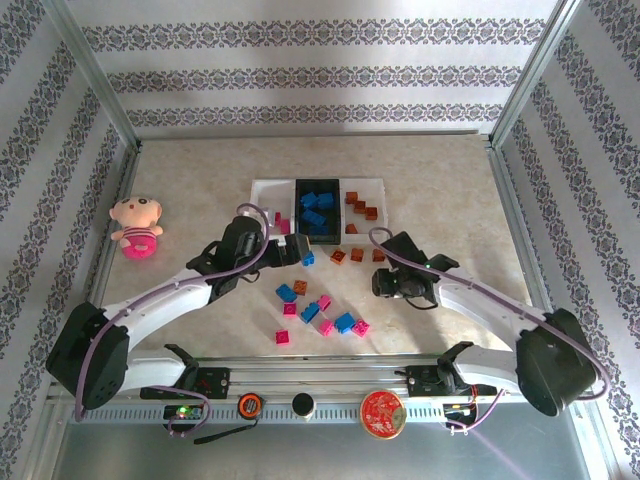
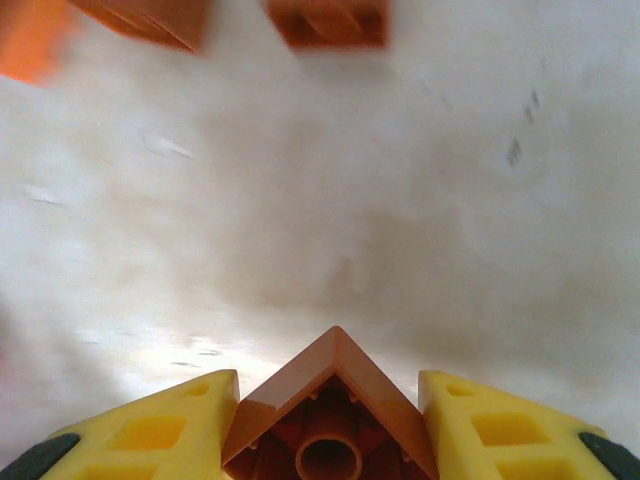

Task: Sort the legos into containers by color
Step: Pick up the lego from the bottom-right of the table, then place the lego in the container.

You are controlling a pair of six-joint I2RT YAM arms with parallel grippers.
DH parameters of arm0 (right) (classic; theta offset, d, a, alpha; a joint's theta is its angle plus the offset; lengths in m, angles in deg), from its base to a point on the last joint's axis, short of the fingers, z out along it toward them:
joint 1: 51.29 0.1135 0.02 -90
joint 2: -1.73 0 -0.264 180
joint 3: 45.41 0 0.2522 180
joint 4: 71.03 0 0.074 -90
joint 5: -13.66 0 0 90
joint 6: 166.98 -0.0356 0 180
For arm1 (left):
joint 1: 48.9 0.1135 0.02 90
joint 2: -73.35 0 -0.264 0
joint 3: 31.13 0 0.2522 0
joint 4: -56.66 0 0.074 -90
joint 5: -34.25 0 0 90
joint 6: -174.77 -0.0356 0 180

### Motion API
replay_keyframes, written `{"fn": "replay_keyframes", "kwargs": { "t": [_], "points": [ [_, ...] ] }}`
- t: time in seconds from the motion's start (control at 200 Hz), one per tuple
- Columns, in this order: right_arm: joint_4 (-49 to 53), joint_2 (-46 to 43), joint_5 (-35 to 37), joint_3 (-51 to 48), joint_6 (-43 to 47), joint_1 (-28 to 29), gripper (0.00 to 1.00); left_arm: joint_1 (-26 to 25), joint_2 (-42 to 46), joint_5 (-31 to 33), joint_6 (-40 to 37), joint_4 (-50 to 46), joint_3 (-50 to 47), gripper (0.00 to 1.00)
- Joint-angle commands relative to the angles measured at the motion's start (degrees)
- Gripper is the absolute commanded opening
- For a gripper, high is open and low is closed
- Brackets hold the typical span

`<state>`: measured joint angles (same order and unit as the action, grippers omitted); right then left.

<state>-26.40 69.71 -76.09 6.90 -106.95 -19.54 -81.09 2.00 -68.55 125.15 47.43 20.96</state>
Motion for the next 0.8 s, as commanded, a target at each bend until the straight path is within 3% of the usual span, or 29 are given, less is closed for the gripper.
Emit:
{"fn": "replay_keyframes", "kwargs": {
  "t": [0.0, 0.275, 0.52, 0.695, 0.795],
  "points": [
    [-0.87, -1.56, -0.89, 6.66, 4.02, 0.4, 0.38, -0.42, 2.5, 1.17, -0.84, -2.97, -1.03, 1.0],
    [-9.13, 14.36, 1.13, 21.24, 8.38, -3.13, 0.39, -0.41, 7.3, 2.31, -0.64, -7.16, -3.3, 1.0],
    [-10.48, 28.82, 3.02, 31.75, 9.16, -6.56, 0.39, -0.4, 10.77, 3.78, 0.02, -11.31, -5.8, 1.0],
    [-10.56, 34.93, 2.7, 37.18, 8.94, -6.93, 0.59, -0.38, 12.3, 4.83, 0.05, -14.87, -6.44, 1.0],
    [-10.8, 35.55, 2.1, 38.17, 8.6, -7.13, 0.63, -0.35, 12.91, 5.47, 0.07, -16.19, -7.03, 1.0]
  ]
}}
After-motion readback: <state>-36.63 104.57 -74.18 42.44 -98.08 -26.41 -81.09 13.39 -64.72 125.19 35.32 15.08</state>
